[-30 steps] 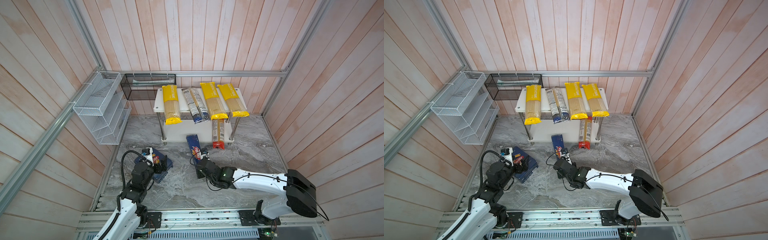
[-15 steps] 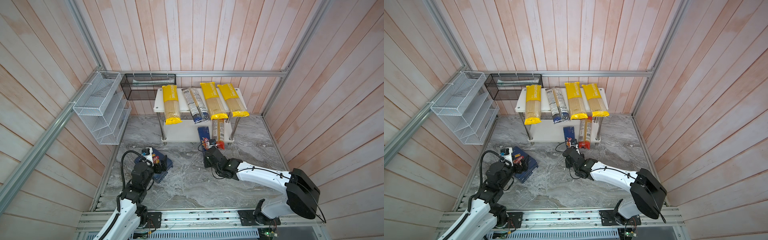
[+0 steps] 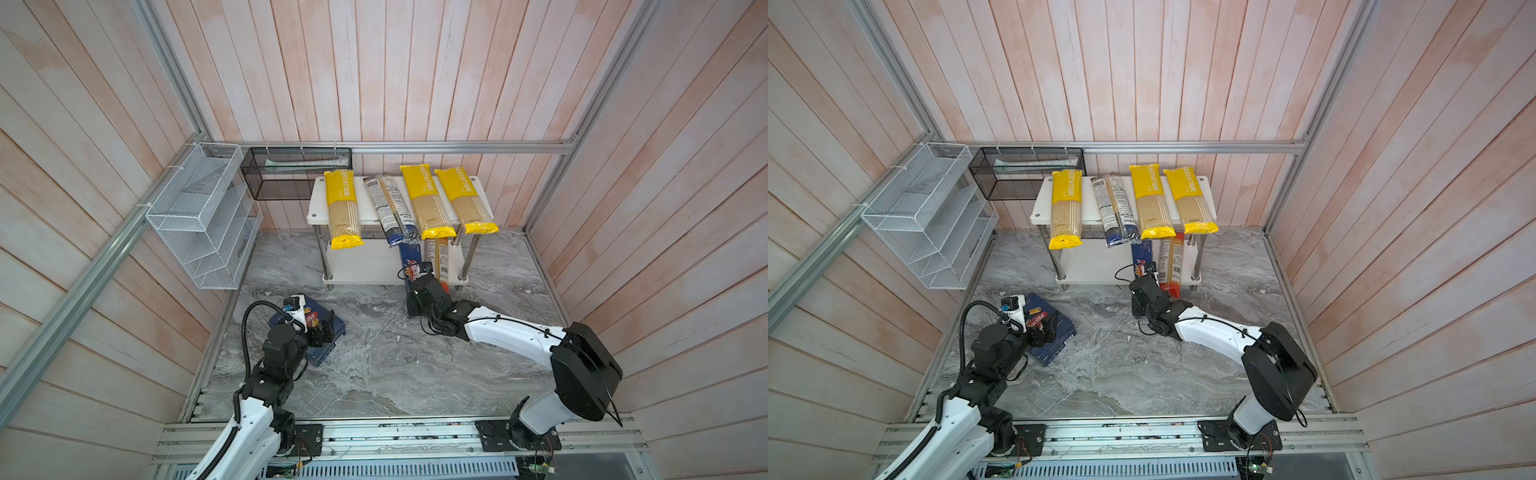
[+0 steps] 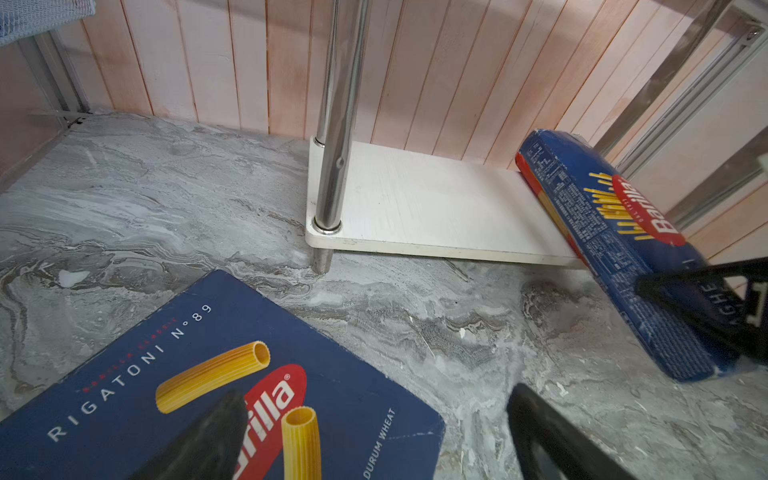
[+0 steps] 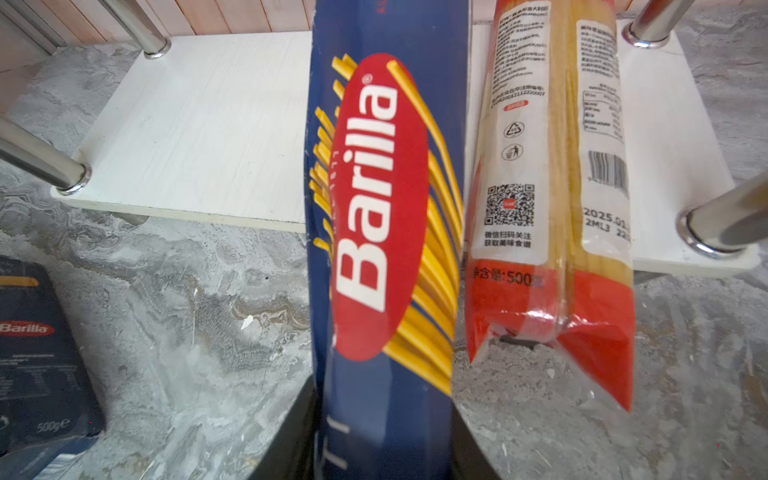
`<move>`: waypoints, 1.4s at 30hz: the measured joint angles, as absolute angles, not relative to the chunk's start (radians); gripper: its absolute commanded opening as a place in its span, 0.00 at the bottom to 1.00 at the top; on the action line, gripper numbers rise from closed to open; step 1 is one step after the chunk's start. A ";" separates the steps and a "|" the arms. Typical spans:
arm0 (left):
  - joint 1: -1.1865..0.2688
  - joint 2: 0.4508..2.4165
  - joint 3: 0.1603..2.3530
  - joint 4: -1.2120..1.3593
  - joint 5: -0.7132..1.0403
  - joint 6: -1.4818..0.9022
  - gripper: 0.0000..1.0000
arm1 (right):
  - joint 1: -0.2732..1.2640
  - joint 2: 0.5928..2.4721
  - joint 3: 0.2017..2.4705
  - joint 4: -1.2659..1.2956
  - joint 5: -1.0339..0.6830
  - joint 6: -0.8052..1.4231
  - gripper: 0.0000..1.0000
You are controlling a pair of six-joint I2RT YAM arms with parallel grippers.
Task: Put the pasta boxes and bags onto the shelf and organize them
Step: 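Carry the upright spaghetti box beside the red pack at the shelf edge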
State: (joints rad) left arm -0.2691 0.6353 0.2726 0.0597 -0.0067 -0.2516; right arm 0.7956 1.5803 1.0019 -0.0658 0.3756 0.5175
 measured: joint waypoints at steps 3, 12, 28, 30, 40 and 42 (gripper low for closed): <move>-0.269 0.630 0.273 0.060 -0.007 -0.251 1.00 | 0.779 1.604 1.017 -0.053 0.364 0.516 0.34; -0.269 0.630 0.273 0.060 -0.007 -0.251 1.00 | 0.723 1.670 1.067 -0.020 0.334 0.506 0.35; -0.269 0.633 0.273 0.060 -0.003 -0.251 1.00 | 0.670 1.782 1.138 0.028 0.279 0.496 0.45; -0.269 0.633 0.273 0.060 -0.003 -0.251 1.00 | 0.666 1.782 1.143 0.041 0.278 0.497 0.47; -0.269 0.633 0.273 0.060 -0.003 -0.251 1.00 | 0.647 1.782 1.168 0.123 0.278 0.506 0.61; -0.269 0.632 0.273 0.060 -0.004 -0.251 1.00 | 0.647 1.781 1.168 0.123 0.274 0.505 0.62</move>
